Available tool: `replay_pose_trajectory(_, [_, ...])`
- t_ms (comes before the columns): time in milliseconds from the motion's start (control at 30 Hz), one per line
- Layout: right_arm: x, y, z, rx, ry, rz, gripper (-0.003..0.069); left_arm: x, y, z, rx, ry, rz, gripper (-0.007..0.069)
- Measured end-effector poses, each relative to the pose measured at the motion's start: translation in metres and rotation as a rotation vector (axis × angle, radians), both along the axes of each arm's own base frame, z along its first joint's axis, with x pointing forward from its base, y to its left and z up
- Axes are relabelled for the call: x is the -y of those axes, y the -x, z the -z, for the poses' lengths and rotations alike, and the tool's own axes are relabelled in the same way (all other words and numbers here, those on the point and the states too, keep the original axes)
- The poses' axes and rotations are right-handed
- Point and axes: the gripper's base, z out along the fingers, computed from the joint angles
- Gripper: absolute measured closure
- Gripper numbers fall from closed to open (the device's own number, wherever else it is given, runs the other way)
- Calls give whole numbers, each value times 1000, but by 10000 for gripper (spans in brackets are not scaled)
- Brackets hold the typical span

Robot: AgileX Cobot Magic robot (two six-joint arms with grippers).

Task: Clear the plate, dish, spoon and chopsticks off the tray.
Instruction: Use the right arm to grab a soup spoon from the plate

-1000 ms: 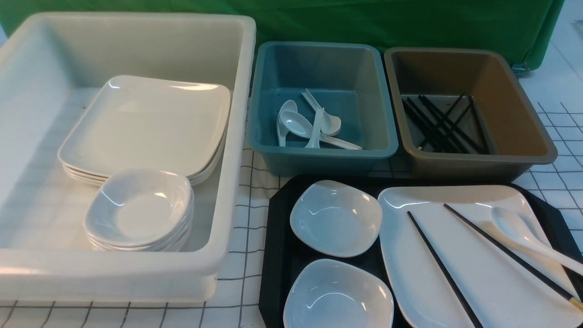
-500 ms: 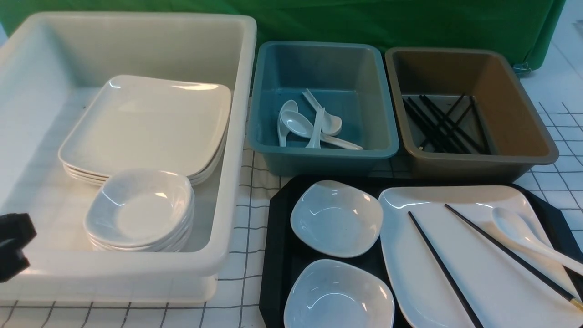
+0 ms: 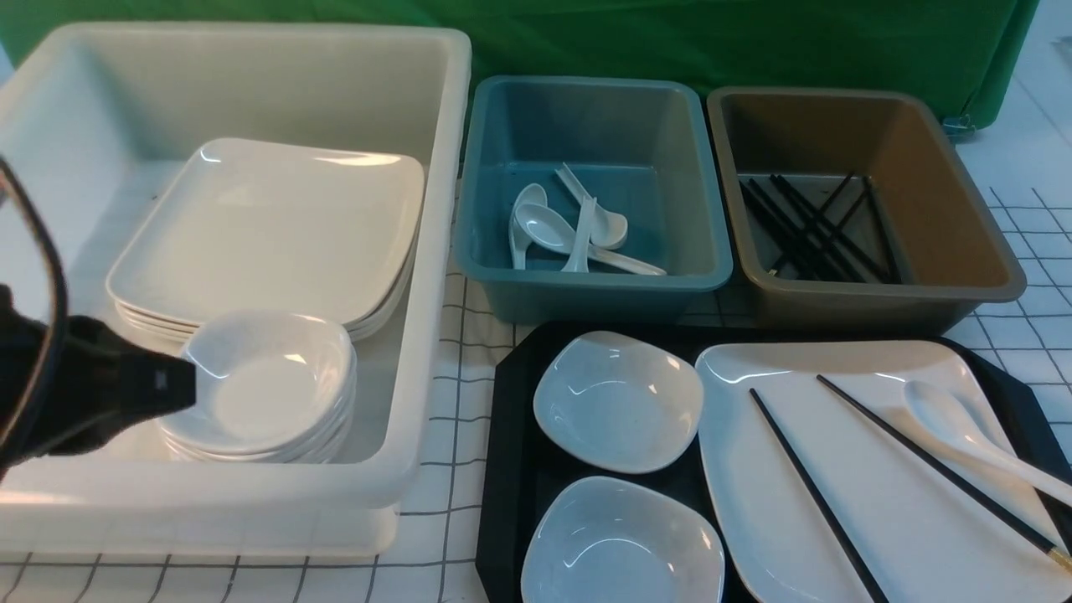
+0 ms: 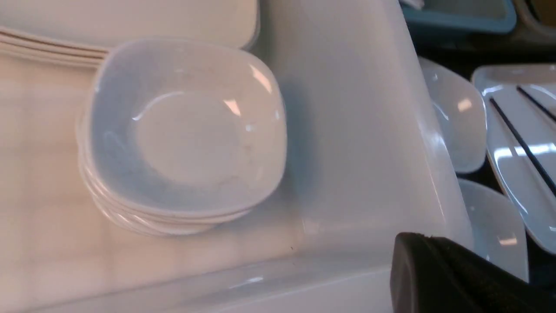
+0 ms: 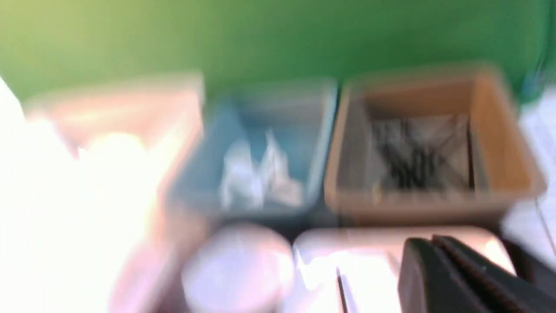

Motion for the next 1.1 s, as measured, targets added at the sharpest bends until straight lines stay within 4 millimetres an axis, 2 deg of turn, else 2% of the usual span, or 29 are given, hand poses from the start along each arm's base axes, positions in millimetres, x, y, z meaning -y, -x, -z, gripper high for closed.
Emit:
replay_pose_trajectory(33, [-1, -1, 1, -28, 21, -10, 654, 0, -1, 0, -6, -1, 7, 603])
replay_pose_trajectory(133, [-11, -37, 6, -308, 199, -53, 655, 8, -12, -5, -73, -15, 101, 606])
replay_pose_trajectory(200, [-16, -65, 19, -483, 331, -87, 654, 18, -16, -6, -98, -34, 171, 624])
replay_pose_trajectory(300, [-22, -84, 30, -571, 381, -110, 654, 29, -14, -5, -109, -45, 218, 631])
replay_pose_trajectory(367, [-29, -107, 48, -666, 428, -150, 648, 49, -7, -5, -115, -49, 296, 635])
replay_pose_trajectory(400, [-30, -109, 50, -672, 429, -158, 647, 50, -7, -5, -115, -52, 303, 636])
replay_pose_trajectory(500, [-37, -132, 77, -780, 489, -202, 552, 81, 6, -3, -128, -43, 406, 636])
replay_pose_trajectory(567, [-39, -143, 94, -831, 538, -219, 435, 96, 11, 0, -148, -44, 449, 636])
replay_pose_trajectory(667, [-34, -160, 114, -870, 650, -189, 267, 117, 18, 8, -176, -64, 524, 636])
replay_pose_trajectory(767, [-25, -174, 124, -896, 701, -138, 200, 130, 22, 13, -184, -73, 576, 636])
replay_pose_trajectory(867, [-10, -192, 126, -901, 684, -70, 187, 137, 25, 14, -181, -68, 593, 637])
replay_pose_trajectory(1100, [17, -226, 131, -921, 624, 16, 199, 139, 22, 13, -144, -64, 586, 637])
